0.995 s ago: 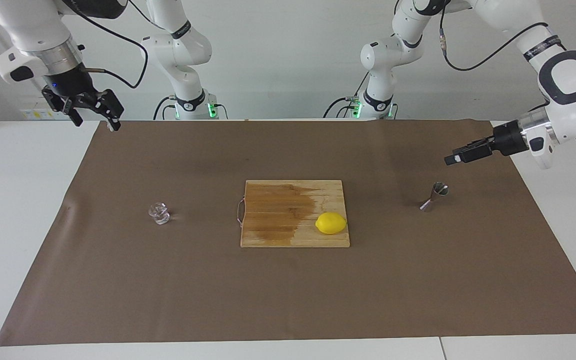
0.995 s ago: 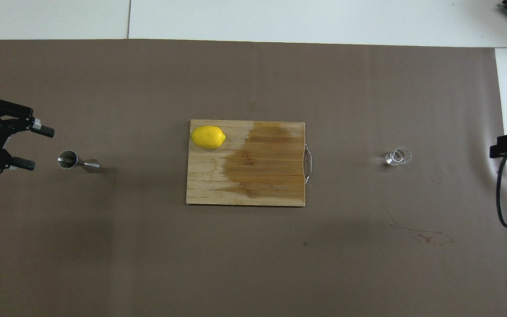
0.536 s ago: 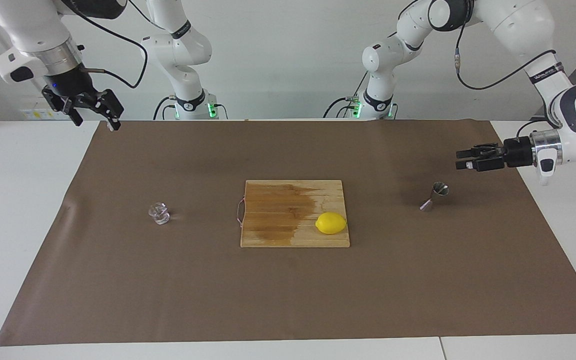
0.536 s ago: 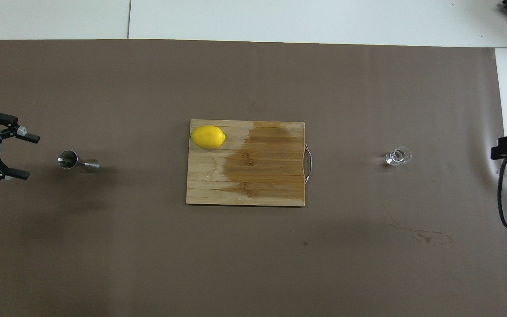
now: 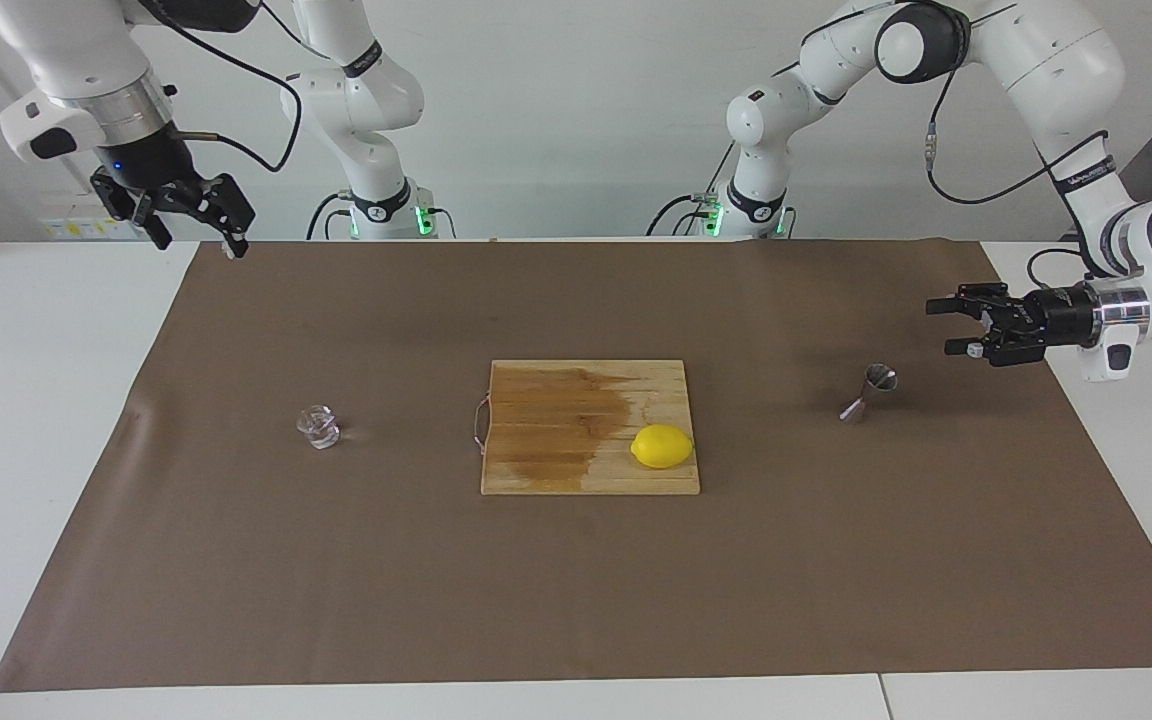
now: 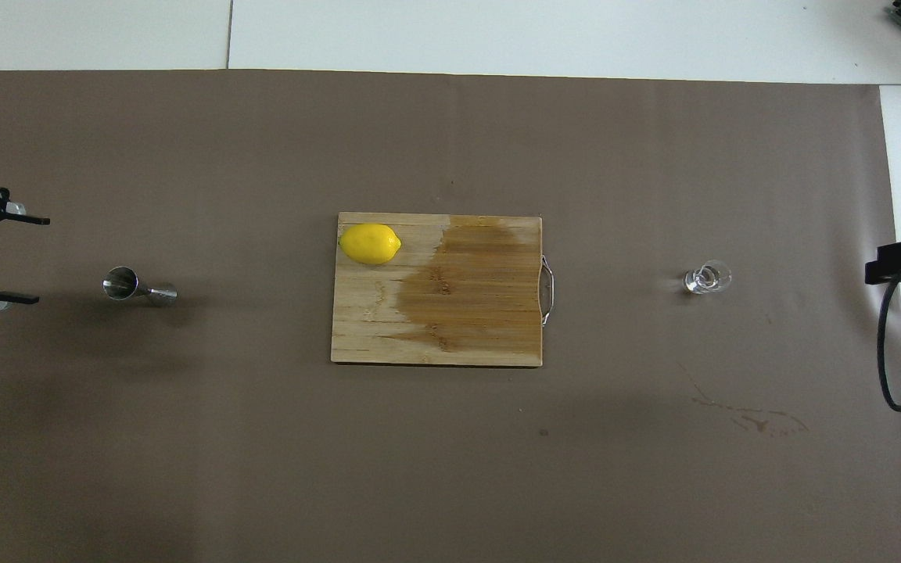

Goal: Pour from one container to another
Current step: 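Open the left gripper at its rest position beside the metal cup, then move the open left gripper forward around the small metal cup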

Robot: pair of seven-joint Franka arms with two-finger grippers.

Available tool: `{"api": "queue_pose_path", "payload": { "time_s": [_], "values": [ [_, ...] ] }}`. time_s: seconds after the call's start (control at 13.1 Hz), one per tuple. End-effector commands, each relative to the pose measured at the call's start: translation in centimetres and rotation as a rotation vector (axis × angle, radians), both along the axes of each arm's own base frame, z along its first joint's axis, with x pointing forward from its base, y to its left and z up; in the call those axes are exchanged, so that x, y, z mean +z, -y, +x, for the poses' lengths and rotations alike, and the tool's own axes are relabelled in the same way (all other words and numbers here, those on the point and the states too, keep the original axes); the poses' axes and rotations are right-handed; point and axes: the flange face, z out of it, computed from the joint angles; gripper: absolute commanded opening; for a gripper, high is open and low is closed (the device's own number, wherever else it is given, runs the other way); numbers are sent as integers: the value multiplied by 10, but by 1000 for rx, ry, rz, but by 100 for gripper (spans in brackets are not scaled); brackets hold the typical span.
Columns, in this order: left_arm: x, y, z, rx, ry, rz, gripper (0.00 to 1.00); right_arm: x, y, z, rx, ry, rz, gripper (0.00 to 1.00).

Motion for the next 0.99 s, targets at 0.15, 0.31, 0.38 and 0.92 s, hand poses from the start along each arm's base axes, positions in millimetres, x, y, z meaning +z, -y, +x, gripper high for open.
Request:
{"api": "queue_pose_path", "payload": {
  "time_s": [0.15, 0.31, 0.38, 0.92],
  "values": [
    [-20, 5, 9, 146, -243, 6, 100, 11, -1, -12, -9, 16, 11, 100],
    [-31, 7, 4, 148, -271, -4, 100, 16, 0, -15, -10, 24, 11, 100],
    [-39, 7, 2, 149, -287, -15, 100, 20, 0, -18, -10, 31, 12, 100],
    [-91, -18, -3, 194, -338, -82, 100, 25, 0, -21, -10, 42, 12, 100]
  ]
}}
